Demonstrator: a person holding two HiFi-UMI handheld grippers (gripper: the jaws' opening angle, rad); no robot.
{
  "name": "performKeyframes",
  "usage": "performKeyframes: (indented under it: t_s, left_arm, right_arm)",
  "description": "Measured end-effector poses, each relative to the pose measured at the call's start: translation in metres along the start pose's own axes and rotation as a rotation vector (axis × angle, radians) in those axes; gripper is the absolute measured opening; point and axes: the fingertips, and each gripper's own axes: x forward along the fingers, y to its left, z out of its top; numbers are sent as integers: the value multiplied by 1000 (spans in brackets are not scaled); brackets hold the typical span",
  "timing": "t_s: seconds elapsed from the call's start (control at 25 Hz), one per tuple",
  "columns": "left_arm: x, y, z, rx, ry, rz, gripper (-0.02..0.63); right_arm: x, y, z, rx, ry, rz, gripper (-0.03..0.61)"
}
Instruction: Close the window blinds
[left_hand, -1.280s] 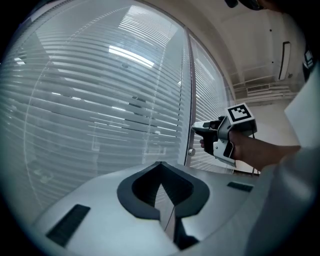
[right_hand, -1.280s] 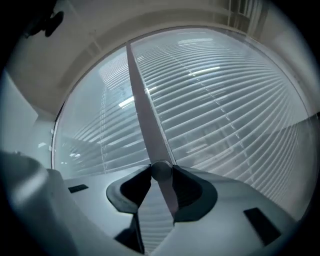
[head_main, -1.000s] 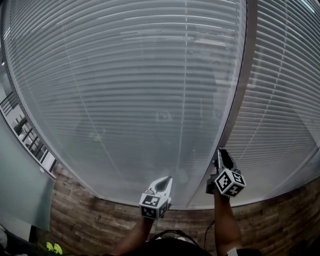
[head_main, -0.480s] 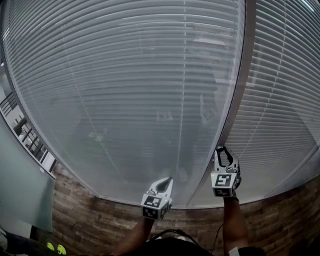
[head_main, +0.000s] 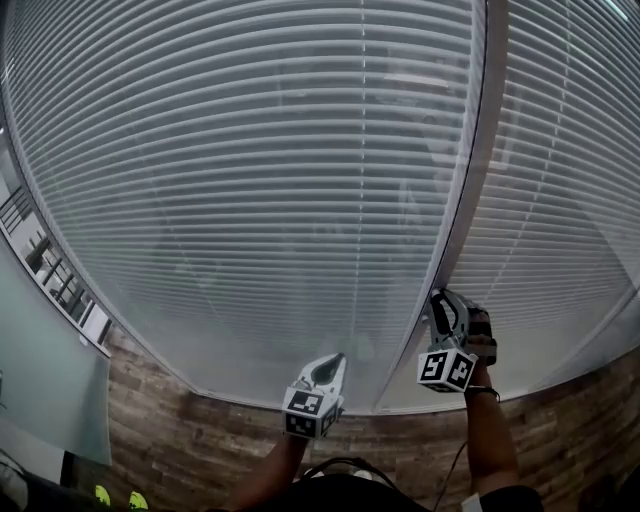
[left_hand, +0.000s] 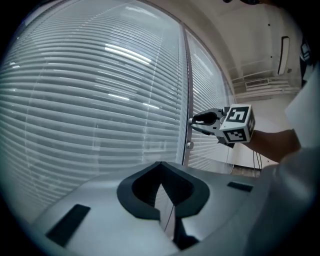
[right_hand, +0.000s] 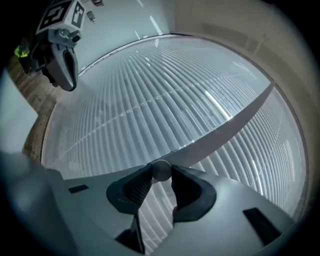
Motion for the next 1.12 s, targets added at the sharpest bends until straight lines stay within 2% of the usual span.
performKeyframes:
  t_s: [0.16,0.28,0.36,0.44,0.6,0.68,0.84,1.0,1.12]
  left_arm:
    - [2,-1,-4,4,4,-6,-6]
    - [2,-3,5,-9,-14,0,-6]
    - [1,-4,6,-11,-13,6,-6]
    - [0,-6,7,-30,-10,14,-6]
    - [-4,-11,11,-14,-22,29,-6]
    - [-2,-12,10,3,-31,41,-6]
    - [-27,-17,26,27,-51,98,-6]
    - [-50,-15,30,-9,-63,177,-6]
    - [-40,-15,32,27,-71,221,-6]
  right_arm:
    - [1,0,-3,-61,11,-36,127]
    - [1,1,-7,-31,5,-55,129]
    - [-6,0,-9,72,-18,-60,129]
    - [-18,1,-8,235,-49,-55,129]
    - [-40,24,-3,592,-115,22,129]
    - [-46,38,-3,702,-145,53,129]
    - [-68,47,8,766,-181,104,127]
    - [-85,50,-1,864,-179,102,9]
    - [-82,55,-13,837,-165,70,5]
